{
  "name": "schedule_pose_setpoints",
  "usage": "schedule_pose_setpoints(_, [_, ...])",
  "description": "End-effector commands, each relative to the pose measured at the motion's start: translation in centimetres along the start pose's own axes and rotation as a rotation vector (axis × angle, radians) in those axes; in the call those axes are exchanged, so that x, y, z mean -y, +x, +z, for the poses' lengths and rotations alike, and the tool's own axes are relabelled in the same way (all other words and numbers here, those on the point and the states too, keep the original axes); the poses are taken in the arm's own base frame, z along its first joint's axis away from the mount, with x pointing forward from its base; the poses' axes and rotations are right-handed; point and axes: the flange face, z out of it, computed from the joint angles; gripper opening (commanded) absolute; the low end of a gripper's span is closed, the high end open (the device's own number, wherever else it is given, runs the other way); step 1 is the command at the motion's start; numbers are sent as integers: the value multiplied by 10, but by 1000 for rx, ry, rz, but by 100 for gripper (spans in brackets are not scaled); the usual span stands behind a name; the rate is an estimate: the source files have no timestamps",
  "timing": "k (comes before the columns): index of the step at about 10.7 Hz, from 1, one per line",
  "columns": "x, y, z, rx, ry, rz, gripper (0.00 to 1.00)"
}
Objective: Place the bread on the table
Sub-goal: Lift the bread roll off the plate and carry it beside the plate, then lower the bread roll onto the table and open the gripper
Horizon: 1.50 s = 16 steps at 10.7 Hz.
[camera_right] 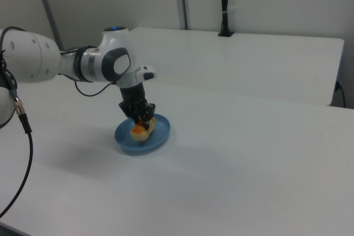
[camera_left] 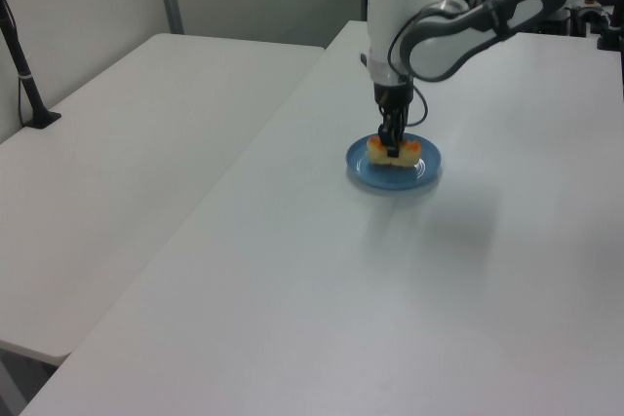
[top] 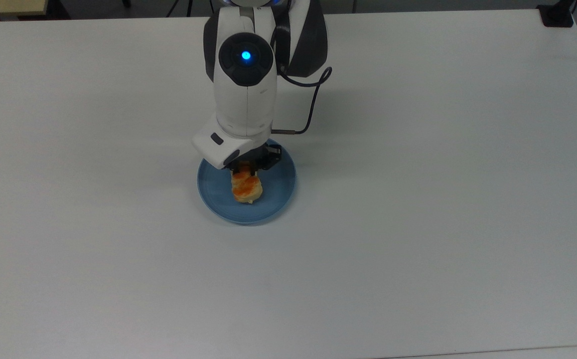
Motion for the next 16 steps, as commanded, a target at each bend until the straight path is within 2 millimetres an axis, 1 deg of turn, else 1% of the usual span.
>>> schedule_pose_setpoints(1, [-62, -16, -51, 14, -14, -43, 33])
schedule_pose_setpoints(3, [-122, -18, -53, 6, -63, -55, 33])
schedule_pose_setpoints(4, [-156, -22, -44, 17, -73, -60, 33])
schedule_pose_setpoints(5, [-184, -25, -33, 16, -74, -78, 33])
schedule_pose_setpoints(6, [-208, -24, -16, -2, -81, -75, 34])
schedule_pose_setpoints(7, [-222, -22, 1, -21, -90, -65, 35])
schedule_pose_setpoints(8, [-229, -19, 14, -40, -96, -55, 37])
schedule_pose_setpoints(9, [-230, -17, 24, -45, -98, -54, 43])
schedule_pose_setpoints(10, [-233, -18, 24, -45, -97, -47, 54])
schedule_pose_setpoints(12, [-231, -19, 23, -43, -95, -41, 98])
schedule_pose_setpoints(13, [-229, -18, 17, -49, -95, -31, 100])
schedule_pose_setpoints(14, [-224, -18, 0, -68, -95, -8, 100])
schedule_pose_setpoints(15, [-215, -20, -24, -78, -88, 23, 100])
schedule_pose_setpoints(16, [-195, -24, -54, -70, -81, 30, 100])
